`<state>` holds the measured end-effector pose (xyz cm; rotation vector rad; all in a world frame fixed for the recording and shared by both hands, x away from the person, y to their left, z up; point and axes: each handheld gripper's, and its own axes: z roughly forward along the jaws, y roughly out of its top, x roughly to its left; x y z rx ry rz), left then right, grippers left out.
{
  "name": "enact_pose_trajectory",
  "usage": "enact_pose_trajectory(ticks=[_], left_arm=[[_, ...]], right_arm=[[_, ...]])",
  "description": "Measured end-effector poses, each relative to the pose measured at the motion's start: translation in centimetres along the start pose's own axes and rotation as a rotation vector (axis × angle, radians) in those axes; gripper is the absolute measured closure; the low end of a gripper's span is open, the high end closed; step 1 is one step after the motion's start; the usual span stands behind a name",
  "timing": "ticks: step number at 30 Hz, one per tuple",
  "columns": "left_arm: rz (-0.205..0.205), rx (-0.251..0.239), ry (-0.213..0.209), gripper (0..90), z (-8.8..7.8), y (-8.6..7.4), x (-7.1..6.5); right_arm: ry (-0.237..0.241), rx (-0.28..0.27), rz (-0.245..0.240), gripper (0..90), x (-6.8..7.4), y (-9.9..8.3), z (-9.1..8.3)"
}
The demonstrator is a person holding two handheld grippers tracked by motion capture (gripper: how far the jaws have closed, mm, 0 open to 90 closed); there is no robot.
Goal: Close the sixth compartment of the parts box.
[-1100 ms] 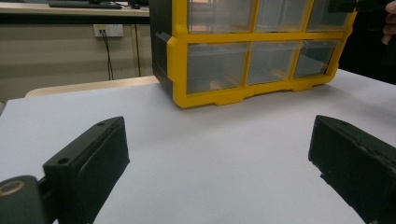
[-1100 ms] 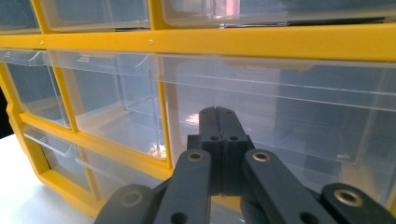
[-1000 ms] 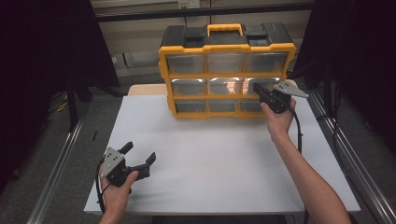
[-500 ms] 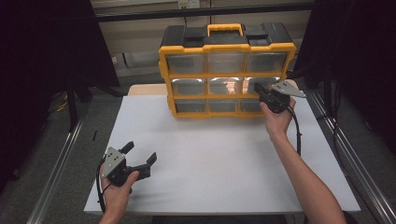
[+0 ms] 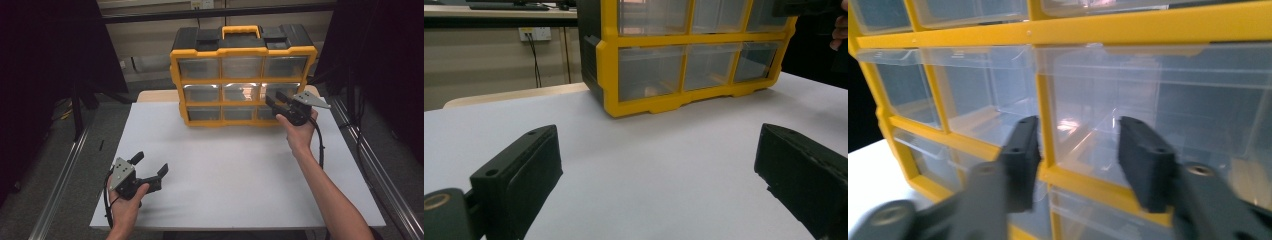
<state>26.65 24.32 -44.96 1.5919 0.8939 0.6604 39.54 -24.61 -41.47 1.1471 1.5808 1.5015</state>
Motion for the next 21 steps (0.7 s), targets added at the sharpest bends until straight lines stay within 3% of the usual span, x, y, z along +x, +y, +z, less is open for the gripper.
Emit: enact_pose_trajectory(ticks=[2, 11, 15, 18, 21], left_arm=[[0.013, 0.004, 0.003, 4.9, 0.0, 0.0, 0.1], [-0.01, -0.004, 0.0, 4.7, 0.3, 0.0, 0.2], [-0.006, 0.004, 0.004, 4.7, 0.2, -0.1, 0.3], [-0.009, 0.006, 0.014, 4.7, 0.2, -0.1, 0.3], [-0.019, 0.004, 0.017, 4.8, 0.2, -0.1, 0.3]], right_arm=[[0.004, 0.003, -0.001, 39.9, 0.1, -0.1, -0.3], [0.043, 0.026, 0.031, 8.5, 0.5, -0.2, -1.4], [0.056, 0.044, 0.017, 2.3, 0.5, -0.5, -2.0], [0.054, 0.05, 0.037, 3.1, 0.4, -0.8, -2.7], [0.039, 0.051, 0.026, 2.8, 0.3, -1.1, -3.5]])
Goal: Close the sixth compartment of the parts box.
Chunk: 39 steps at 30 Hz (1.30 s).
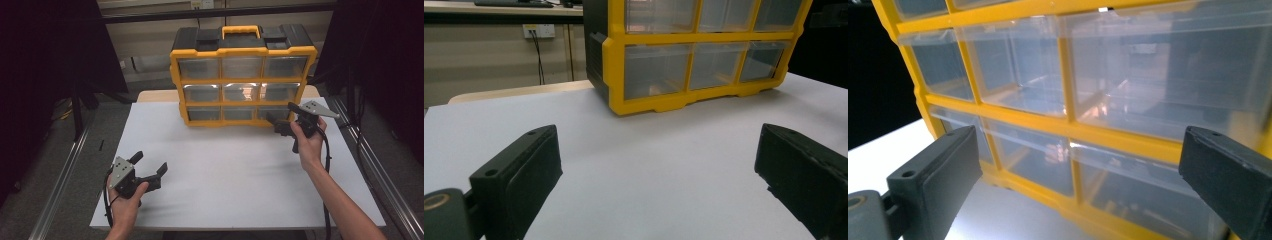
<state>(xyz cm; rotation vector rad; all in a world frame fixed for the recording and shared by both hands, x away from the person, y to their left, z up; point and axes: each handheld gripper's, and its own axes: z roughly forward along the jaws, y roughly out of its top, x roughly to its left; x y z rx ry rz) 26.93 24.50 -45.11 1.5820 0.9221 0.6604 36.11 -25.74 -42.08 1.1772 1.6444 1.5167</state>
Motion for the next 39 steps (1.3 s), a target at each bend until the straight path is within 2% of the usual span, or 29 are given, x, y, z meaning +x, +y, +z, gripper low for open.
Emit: enact_pose_trajectory(ticks=[7, 11, 18, 19, 20, 21, 22, 23, 27, 28, 29, 30, 31, 33, 37, 38, 39], left_arm=[[-0.001, 0.003, -0.009, 4.7, 0.1, 0.0, 0.0], [0.002, 0.001, -0.001, 4.8, 0.1, -0.1, 0.0], [-0.008, -0.003, -0.015, 4.7, 0.2, -0.1, -0.1], [0.01, 0.011, -0.015, 4.7, 0.1, 0.0, 0.1], [-0.008, 0.001, -0.009, 4.7, 0.1, -0.1, -0.1], [-0.01, 0.005, -0.004, 4.8, 0.1, -0.1, 0.0], [-0.033, -0.005, 0.0, 4.8, 0.2, -0.1, -0.1], [-0.023, 0.007, -0.001, 4.8, 0.1, -0.1, 0.0], [-0.016, 0.002, -0.002, 4.7, 0.0, 0.0, 0.0], [-0.018, -0.002, -0.006, 4.8, 0.0, 0.0, 0.0], [-0.04, -0.021, -0.006, 4.7, 0.0, -0.1, -0.2], [-0.031, -0.012, -0.005, 4.7, -0.1, -0.1, -0.1], [0.004, 0.019, 0.001, 4.7, -0.3, -0.1, 0.1], [-0.018, -0.002, -0.008, 4.7, -0.3, -0.1, 0.0], [-0.015, 0.001, -0.005, 4.7, -0.5, -0.1, 0.0], [-0.034, -0.012, -0.004, 4.8, -0.4, -0.1, -0.1], [-0.017, 0.001, -0.007, 4.8, -0.5, -0.1, 0.0]], right_arm=[[-0.015, -0.013, 0.003, 1.7, 0.3, -0.7, -1.7], [-0.013, -0.016, 0.002, 0.9, 0.5, -1.0, -2.7], [-0.01, -0.011, 0.002, 0.9, 0.7, -1.4, -4.1], [-0.008, -0.012, 0.002, 0.9, 0.7, -1.5, -4.3], [-0.015, -0.015, -0.004, 1.0, 0.8, -1.5, -4.5], [-0.016, -0.015, -0.003, 1.0, 0.9, -1.6, -4.8], [-0.014, -0.016, 0.0, 0.9, 0.9, -1.6, -5.1], [-0.01, -0.019, -0.001, 1.0, 0.9, -1.6, -5.3], [-0.019, -0.022, -0.004, 1.0, 1.0, -1.7, -6.3], [-0.024, -0.025, -0.007, 1.0, 1.0, -1.7, -6.5], [-0.029, -0.023, -0.005, 0.9, 1.1, -1.8, -6.8], [-0.028, -0.022, -0.003, 0.9, 1.0, -1.9, -7.1], [-0.032, -0.019, -0.005, 1.0, 1.0, -2.0, -7.4], [-0.035, -0.017, -0.006, 1.0, 1.0, -2.2, -8.1], [-0.038, -0.014, -0.008, 1.0, 1.1, -2.5, -9.2], [-0.041, -0.018, -0.005, 1.1, 1.1, -2.6, -9.5], [-0.049, -0.016, -0.006, 1.1, 1.0, -2.8, -9.8]])
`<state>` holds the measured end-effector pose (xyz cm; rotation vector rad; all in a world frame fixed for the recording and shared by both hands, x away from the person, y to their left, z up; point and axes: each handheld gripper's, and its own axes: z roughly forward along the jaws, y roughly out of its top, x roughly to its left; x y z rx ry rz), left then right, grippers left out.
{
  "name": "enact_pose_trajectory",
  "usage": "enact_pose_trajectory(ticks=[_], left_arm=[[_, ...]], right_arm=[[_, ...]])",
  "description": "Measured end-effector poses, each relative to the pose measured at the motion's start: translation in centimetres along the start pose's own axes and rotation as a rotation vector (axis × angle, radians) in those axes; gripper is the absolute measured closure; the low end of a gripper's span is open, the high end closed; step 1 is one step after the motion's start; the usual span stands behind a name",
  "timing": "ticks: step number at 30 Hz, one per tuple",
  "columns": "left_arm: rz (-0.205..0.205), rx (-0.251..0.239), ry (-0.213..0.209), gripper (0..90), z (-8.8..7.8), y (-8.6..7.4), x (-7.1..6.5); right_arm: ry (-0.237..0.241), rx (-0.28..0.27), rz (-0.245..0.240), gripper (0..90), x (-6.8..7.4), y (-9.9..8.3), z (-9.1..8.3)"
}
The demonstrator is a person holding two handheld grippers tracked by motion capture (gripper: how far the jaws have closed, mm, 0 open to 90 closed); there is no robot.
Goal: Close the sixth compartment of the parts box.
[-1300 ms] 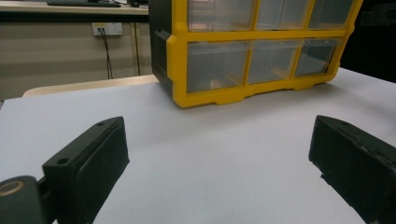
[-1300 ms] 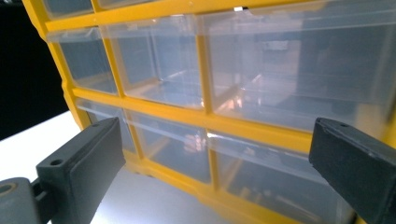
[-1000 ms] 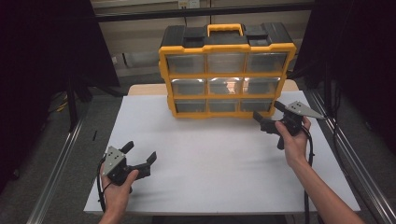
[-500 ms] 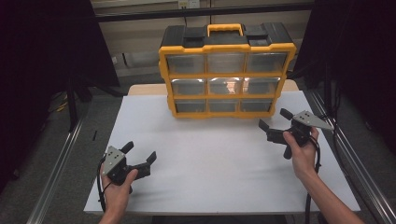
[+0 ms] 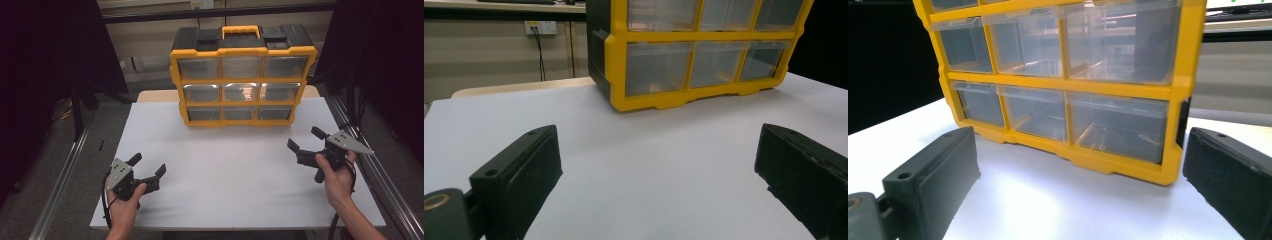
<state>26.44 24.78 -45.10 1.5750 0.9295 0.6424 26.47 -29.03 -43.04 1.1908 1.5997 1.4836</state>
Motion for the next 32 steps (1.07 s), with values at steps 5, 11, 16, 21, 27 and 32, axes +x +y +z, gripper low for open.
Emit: enact_pose_trajectory(ticks=[5, 11, 16, 21, 27, 32], left_arm=[[0.006, 0.007, 0.003, 5.0, -0.2, 0.1, -0.2], [0.001, 0.005, 0.004, 5.0, -0.3, 0.0, -0.4], [0.012, 0.014, 0.007, 5.0, -0.3, 0.0, -0.4], [0.007, 0.013, 0.004, 5.0, -0.3, 0.0, -0.4], [0.029, 0.02, 0.01, 5.0, -0.5, 0.0, -0.3], [0.02, 0.027, 0.004, 5.0, -0.3, -0.1, -0.3]], right_arm=[[-0.024, 0.01, 0.013, 0.5, -0.4, -0.7, -1.2], [-0.052, 0.013, 0.017, 0.6, -1.0, -1.4, -2.9], [-0.058, 0.026, 0.026, 0.7, -1.1, -1.9, -4.2], [-0.072, 0.03, 0.021, 0.9, -1.1, -2.3, -5.4], [-0.095, 0.032, -0.011, 0.9, -0.9, -3.0, -6.3], [-0.094, 0.041, -0.02, 0.9, -0.9, -3.2, -6.1]])
